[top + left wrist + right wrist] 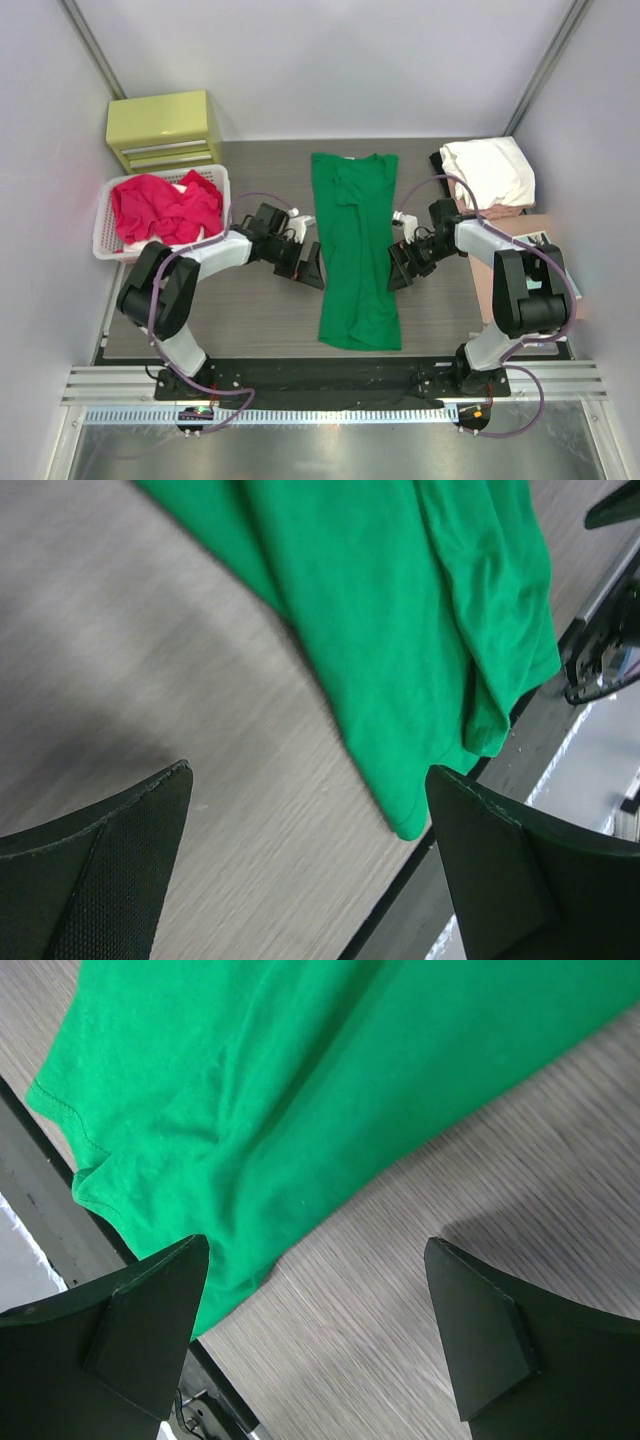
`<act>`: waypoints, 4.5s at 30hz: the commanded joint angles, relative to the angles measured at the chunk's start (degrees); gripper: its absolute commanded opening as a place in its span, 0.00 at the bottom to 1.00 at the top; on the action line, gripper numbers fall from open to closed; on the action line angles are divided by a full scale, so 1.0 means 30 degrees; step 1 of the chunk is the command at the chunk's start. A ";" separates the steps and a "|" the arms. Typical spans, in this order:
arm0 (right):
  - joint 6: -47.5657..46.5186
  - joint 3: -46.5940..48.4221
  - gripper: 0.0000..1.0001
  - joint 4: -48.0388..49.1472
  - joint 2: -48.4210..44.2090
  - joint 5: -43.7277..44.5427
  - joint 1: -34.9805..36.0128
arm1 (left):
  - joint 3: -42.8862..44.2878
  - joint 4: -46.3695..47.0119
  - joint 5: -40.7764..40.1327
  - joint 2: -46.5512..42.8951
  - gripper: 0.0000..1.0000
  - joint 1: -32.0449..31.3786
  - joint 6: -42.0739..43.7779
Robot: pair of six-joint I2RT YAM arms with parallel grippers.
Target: Fold and stack the t-shirts
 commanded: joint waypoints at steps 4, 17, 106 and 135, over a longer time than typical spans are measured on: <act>0.0506 0.0741 0.94 0.0828 0.0583 -0.0117 0.0673 | 0.0487 0.1634 0.1563 0.0525 1.00 -0.1757 -0.1416; 0.0388 0.0886 0.94 0.0740 0.1286 0.0234 0.1054 | 0.0428 0.2776 0.2033 0.1374 1.00 -0.3074 -0.2675; -0.0930 -0.3186 0.91 0.3581 -0.3432 0.9082 2.1796 | -0.2325 0.1753 -1.3553 -1.5559 1.00 1.1953 0.6874; -0.0783 -0.2895 0.76 0.3818 -0.5831 1.0372 2.1796 | -0.2823 0.1987 -1.2850 -1.5325 1.00 1.2012 0.6992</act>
